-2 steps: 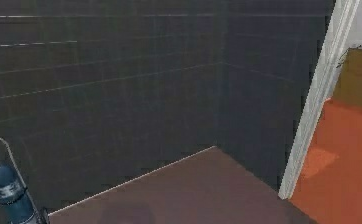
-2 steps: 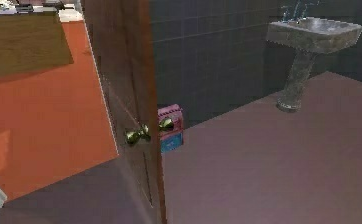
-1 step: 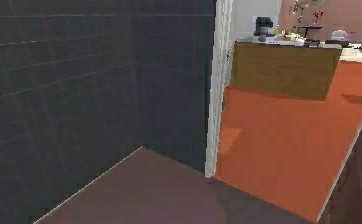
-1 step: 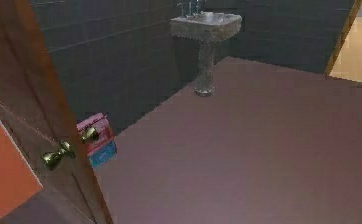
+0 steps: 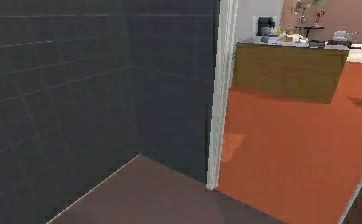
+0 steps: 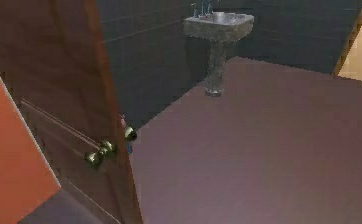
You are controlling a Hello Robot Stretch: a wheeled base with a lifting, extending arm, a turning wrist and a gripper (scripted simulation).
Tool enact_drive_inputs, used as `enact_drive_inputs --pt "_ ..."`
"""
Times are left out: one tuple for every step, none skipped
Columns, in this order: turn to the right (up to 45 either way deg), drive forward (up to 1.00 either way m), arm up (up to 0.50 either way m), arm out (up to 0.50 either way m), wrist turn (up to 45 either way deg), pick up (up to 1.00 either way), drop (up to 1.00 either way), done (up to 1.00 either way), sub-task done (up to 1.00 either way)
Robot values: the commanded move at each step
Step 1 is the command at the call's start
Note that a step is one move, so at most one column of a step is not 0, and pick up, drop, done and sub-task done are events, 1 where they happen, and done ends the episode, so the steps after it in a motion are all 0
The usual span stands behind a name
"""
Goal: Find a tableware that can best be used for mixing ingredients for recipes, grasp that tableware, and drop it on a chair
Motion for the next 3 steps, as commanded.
enact_drive_inputs --pt "27.0 0.00 0.00 0.00 0.0 0.00 0.00 0.00 0.00" --pt "0.0 0.65 0.00 0.00 0.0 0.00 0.00 0.00 0.00" --pt "12.0 0.00 0.00 0.00 0.0 0.00 0.00 0.00 0.00"
